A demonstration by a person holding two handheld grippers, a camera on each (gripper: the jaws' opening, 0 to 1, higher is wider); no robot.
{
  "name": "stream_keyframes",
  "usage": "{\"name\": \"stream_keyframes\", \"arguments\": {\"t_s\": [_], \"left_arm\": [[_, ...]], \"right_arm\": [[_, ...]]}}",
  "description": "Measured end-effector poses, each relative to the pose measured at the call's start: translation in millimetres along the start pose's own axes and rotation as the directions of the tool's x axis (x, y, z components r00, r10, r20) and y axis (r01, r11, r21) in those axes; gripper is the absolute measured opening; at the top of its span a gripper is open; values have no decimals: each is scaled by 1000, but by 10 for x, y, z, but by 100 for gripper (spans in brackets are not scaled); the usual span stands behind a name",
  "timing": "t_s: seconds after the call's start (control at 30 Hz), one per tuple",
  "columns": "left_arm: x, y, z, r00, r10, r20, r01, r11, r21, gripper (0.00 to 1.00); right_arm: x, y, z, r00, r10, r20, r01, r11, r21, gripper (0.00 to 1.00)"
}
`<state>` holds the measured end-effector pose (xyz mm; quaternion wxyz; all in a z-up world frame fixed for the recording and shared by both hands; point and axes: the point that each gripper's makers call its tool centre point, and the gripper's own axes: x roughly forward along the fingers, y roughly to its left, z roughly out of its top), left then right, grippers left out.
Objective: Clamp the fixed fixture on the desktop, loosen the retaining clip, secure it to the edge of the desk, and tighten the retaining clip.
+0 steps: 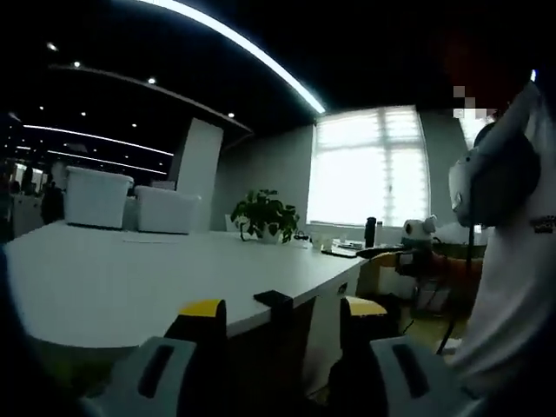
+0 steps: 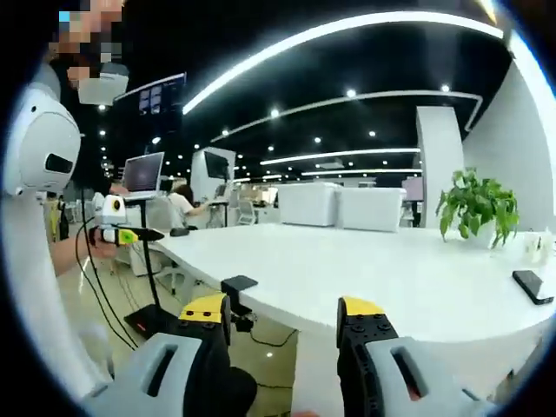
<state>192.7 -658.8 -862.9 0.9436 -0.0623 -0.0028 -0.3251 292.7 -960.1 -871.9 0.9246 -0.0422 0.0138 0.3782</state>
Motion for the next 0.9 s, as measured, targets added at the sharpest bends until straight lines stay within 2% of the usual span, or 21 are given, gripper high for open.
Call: {"name": "stream_keyframes", "arguments": {"t_s": [0.1,0.23,0.33,0.37,0.5,0.63,0.9], "left_arm": [[-65,39,52,1000,28,-7,-28,1000,10,55],[-121,143,139,996,83,-21,-82,995,50,54],[-131,171,218,996,89,-25,-88,995,51,53],[-138,186,220,994,96,-45,-92,993,69,53],[-163,220,232,994,96,-60,-90,992,89,53],[-164,306,156,989,120,-86,-109,987,116,52],[-114,398,142,989,129,-68,-121,986,110,50]], "right_arm": [[-57,-78,-70,999,-8,-54,6,1000,-30,47],[-118,-41,-59,996,18,-90,-24,998,-65,47],[-141,29,-24,992,41,-122,-52,994,-91,47],[-143,63,-15,989,50,-136,-64,993,-97,47],[-129,154,-62,978,73,-195,-96,989,-110,47],[-81,171,-127,970,81,-228,-106,989,-101,46],[-17,183,-200,965,81,-249,-114,986,-120,46]]}}
